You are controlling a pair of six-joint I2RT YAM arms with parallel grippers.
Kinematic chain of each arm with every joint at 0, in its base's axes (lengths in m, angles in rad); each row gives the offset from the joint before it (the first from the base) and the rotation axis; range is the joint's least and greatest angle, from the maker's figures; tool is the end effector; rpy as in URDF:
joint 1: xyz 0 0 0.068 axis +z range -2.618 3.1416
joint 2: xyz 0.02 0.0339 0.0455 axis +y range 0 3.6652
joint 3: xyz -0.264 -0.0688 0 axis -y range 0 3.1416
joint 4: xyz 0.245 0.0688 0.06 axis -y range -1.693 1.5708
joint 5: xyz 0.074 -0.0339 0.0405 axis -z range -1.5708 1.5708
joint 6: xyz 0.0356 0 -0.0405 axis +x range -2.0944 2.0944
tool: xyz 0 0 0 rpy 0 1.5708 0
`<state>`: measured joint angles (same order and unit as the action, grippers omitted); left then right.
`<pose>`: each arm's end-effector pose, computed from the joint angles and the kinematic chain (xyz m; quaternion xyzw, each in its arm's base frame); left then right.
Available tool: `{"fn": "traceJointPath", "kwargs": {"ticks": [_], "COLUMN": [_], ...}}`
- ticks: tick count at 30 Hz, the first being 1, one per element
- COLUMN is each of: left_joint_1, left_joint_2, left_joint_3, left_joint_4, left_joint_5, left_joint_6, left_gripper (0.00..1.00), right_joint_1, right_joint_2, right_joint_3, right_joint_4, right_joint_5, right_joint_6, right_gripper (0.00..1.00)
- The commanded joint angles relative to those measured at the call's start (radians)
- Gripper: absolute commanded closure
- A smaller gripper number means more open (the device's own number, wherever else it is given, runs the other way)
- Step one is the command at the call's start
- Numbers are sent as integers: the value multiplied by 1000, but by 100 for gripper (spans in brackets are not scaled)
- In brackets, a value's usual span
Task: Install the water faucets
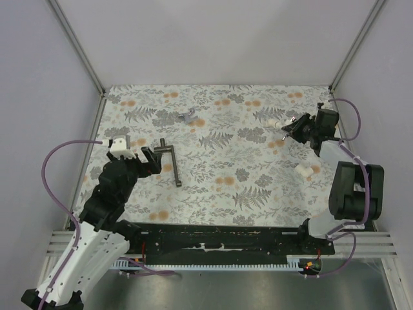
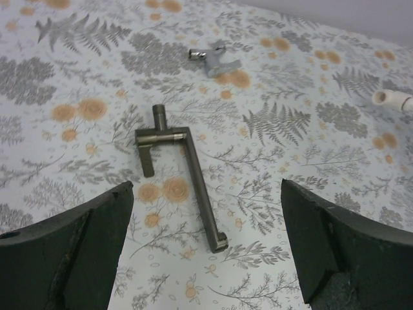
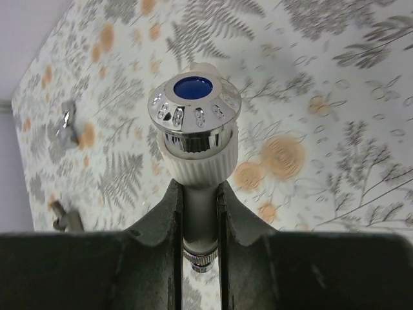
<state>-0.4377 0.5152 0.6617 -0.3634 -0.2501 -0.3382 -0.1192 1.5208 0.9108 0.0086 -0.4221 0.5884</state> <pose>0.1213 -0.0471 0.3153 -0.0396 0.7763 -0.1451 0.6121 0.3292 -0.0247 0.2258 0.2082 0.8454 0.2862 0.4000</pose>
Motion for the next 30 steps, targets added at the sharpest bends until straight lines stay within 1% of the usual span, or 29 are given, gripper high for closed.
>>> {"fn": "traceJointPath", "kwargs": {"ticks": [1,4,6,7,8,9,10,12,14,16,18,20,21,24,28,30], "left_joint_1": [8,8,10,10,10,10,8,10,10,8,8,8,10,10,10,8], "left_joint_2": [-26,-24,-23,-27,-29,-35,-40,-61,-81,-98,-110,-118,-122,-135,-153,-159], "left_joint_3": [-45,-50,-44,-39,-37,-33,-30,-30,-28,-31,-30,-17,-13,13,64,94], "left_joint_4": [-111,-129,-137,-141,-146,-150,-155,-154,-157,-157,-164,-172,-177,-198,-236,-249], "left_joint_5": [-132,-126,-136,-141,-150,-155,-166,-166,-170,-178,-190,-204,-209,-230,-281,-313], "left_joint_6": [-157,-171,-167,-159,-154,-154,-159,-166,-189,-194,-185,-176,-168,-150,-119,-76], "left_gripper": [0,0,0,0,0,0,0,0,0,0,0,0,0,0,0,0], "right_joint_1": [-26,-30,-30,-30,-30,-31,-34,-43,-54,-66,-85,-102,-108,-125,-128,-131], "right_joint_2": [129,243,314,346,372,400,418,424,394,354,311,271,254,181,47,-19], "right_joint_3": [51,118,149,161,172,178,183,171,143,125,115,126,132,138,146,163], "right_joint_4": [246,275,309,320,329,340,341,331,295,231,138,26,-52,-182,-330,-413], "right_joint_5": [115,112,92,79,69,51,28,2,9,23,54,94,112,183,281,331], "right_joint_6": [83,105,132,148,169,183,197,215,214,173,122,62,32,-16,-59,-64], "right_gripper": [99,96,92,87,81,72,61,41,32,28,20,13,11,2,2,2]}}
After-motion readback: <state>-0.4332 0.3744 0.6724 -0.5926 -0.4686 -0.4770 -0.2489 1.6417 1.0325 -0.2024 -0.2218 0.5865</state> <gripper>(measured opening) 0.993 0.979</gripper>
